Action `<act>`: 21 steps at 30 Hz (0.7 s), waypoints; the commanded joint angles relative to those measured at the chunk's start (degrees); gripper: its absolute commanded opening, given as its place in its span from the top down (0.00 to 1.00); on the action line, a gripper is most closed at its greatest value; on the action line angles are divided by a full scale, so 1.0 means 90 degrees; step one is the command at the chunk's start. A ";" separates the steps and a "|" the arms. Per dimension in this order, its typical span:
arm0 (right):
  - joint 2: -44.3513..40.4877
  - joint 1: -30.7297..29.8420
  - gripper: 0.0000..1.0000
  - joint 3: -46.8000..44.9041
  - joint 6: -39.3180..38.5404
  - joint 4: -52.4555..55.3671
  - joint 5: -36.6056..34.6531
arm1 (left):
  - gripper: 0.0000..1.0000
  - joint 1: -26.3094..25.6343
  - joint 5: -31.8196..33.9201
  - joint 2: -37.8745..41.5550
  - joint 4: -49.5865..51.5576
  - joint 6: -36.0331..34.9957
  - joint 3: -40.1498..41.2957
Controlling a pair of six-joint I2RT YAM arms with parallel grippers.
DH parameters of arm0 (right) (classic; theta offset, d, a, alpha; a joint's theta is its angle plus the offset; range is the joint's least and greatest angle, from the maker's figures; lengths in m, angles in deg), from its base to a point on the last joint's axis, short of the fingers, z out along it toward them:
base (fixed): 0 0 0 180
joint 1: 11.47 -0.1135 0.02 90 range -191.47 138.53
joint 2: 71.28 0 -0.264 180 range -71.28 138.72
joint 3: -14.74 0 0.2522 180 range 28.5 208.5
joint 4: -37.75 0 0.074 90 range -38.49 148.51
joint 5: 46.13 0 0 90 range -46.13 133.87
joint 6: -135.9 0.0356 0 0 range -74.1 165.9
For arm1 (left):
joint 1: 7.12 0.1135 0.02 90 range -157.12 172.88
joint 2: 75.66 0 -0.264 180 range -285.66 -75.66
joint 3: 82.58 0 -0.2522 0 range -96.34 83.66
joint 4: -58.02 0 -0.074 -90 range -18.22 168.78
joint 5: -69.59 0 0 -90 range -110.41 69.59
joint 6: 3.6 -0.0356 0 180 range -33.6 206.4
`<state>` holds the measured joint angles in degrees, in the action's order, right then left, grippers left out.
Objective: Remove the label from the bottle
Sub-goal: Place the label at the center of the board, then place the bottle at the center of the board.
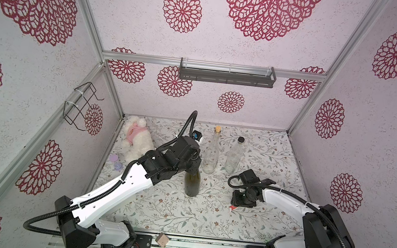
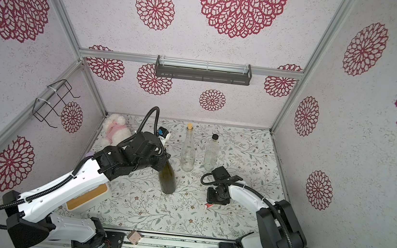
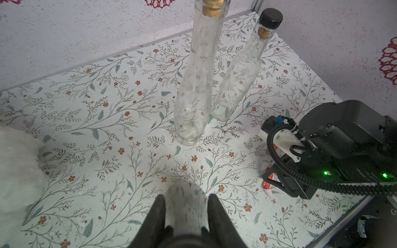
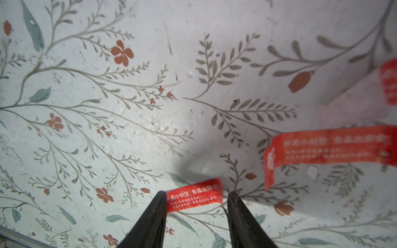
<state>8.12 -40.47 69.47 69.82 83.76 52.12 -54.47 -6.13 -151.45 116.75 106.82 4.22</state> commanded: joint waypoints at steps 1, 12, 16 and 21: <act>-0.0343 0.0057 0.52 0.0201 -0.0117 0.0331 -0.0209 | 0.93 0.0104 0.0259 0.0140 -0.0639 -0.0120 -0.0395; -0.0960 0.0166 0.51 0.0279 -0.0143 0.0573 -0.0386 | 0.98 0.0573 0.0334 0.0160 -0.1266 -0.0329 -0.0421; -0.1031 0.0238 0.51 0.0271 -0.0157 0.0562 -0.0367 | 0.98 0.0745 0.0395 0.0045 -0.1479 -0.0470 -0.0467; -0.1077 0.0308 0.51 0.0278 -0.0178 0.0593 -0.0360 | 0.98 0.0999 0.0311 -0.0221 -0.1666 -0.0608 -0.0577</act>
<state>0.03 -38.24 70.70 69.32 87.63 49.87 -46.76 -4.36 -153.06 110.70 103.09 2.71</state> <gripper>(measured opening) 0.487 0.323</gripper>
